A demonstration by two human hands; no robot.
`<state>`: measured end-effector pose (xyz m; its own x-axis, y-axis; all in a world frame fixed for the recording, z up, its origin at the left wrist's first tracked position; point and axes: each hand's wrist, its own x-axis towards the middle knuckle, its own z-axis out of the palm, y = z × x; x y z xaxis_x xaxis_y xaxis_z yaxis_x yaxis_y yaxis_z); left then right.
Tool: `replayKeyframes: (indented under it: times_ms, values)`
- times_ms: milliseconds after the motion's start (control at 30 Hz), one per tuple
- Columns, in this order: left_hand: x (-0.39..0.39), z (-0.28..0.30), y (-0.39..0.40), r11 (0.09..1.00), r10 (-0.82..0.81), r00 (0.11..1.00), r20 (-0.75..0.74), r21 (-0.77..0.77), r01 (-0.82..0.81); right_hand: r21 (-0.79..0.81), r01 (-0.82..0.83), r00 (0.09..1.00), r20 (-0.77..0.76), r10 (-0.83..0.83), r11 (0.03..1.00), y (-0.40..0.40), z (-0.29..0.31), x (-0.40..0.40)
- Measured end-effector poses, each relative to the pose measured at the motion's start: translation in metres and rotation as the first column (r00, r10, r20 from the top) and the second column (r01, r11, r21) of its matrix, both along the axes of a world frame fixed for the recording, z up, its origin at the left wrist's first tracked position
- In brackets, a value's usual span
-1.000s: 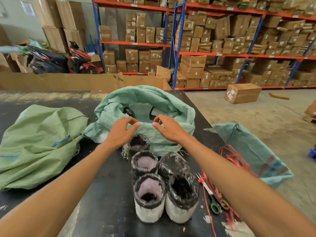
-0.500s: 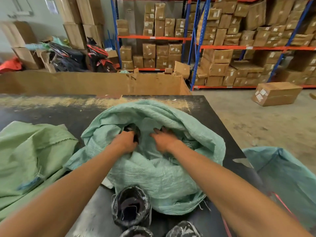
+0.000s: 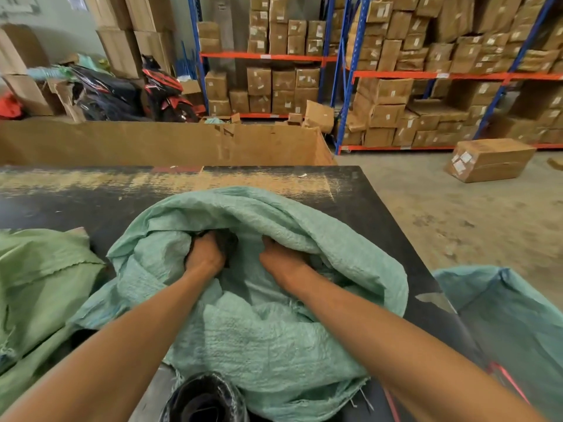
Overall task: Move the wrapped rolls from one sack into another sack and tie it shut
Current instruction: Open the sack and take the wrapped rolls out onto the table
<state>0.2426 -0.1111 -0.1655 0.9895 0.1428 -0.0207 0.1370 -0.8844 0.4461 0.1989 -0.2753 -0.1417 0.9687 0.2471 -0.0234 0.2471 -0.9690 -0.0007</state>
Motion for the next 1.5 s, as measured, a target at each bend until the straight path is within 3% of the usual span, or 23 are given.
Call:
replayKeyframes:
  times_ms: [33, 133, 200, 333, 433, 600, 800, 933, 1067, 1133, 1300, 1500]
  values:
    - [-0.002, 0.001, 0.000, 1.000, -0.004, 0.999, 0.036, 0.014, 0.004, -0.015, 0.021, 1.000, 0.018, -0.021, 1.000, 0.001, 0.007, -0.007]
    - [-0.012, 0.011, -0.003, 0.987, -0.110, 0.991, 0.078, 0.127, 0.099, -0.218, -0.107, 0.986, 0.104, 0.133, 0.970, -0.001, 0.019, -0.028]
    - [-0.023, 0.024, -0.007, 0.969, -0.205, 0.969, 0.137, 0.170, 0.181, -0.255, -0.153, 0.964, 0.174, 0.201, 0.955, -0.007, 0.032, -0.044]
    - [-0.049, 0.052, -0.007, 0.888, -0.418, 0.855, 0.308, 0.339, 0.312, -0.179, -0.155, 0.951, 0.240, 0.196, 0.972, -0.017, 0.051, -0.080]
    - [-0.069, 0.069, -0.001, 0.867, -0.482, 0.767, 0.424, 0.359, 0.346, -0.086, -0.164, 0.941, 0.285, 0.182, 0.983, -0.023, 0.052, -0.107]
    - [-0.118, 0.101, 0.005, 0.907, -0.407, 0.685, 0.604, 0.180, 0.381, 0.028, -0.138, 0.883, 0.457, 0.110, 0.990, -0.035, 0.067, -0.153]
    - [-0.193, 0.151, 0.016, 0.865, -0.056, 0.664, 0.746, -0.296, 0.406, 0.215, -0.073, 0.754, 0.651, -0.088, 0.974, -0.048, 0.112, -0.218]
    - [-0.243, 0.169, 0.026, 0.774, 0.000, 0.705, 0.709, -0.446, 0.449, 0.290, -0.028, 0.732, 0.657, -0.178, 0.956, -0.066, 0.123, -0.270]
    - [-0.284, 0.159, 0.023, 0.728, -0.250, 0.826, 0.505, -0.464, 0.504, 0.337, 0.035, 0.731, 0.634, -0.255, 0.941, -0.080, 0.117, -0.323]
    - [-0.297, 0.150, 0.016, 0.720, -0.375, 0.839, 0.393, -0.446, 0.531, 0.359, 0.063, 0.753, 0.595, -0.281, 0.931, -0.087, 0.112, -0.346]
    - [-0.325, 0.120, -0.009, 0.668, -0.652, 0.734, 0.189, -0.314, 0.674, 0.370, 0.188, 0.818, 0.455, -0.353, 0.910, -0.100, 0.088, -0.389]
    - [-0.324, 0.091, -0.037, 0.626, -0.766, 0.642, 0.046, -0.174, 0.760, 0.283, 0.272, 0.913, 0.224, -0.340, 0.920, -0.103, 0.050, -0.385]
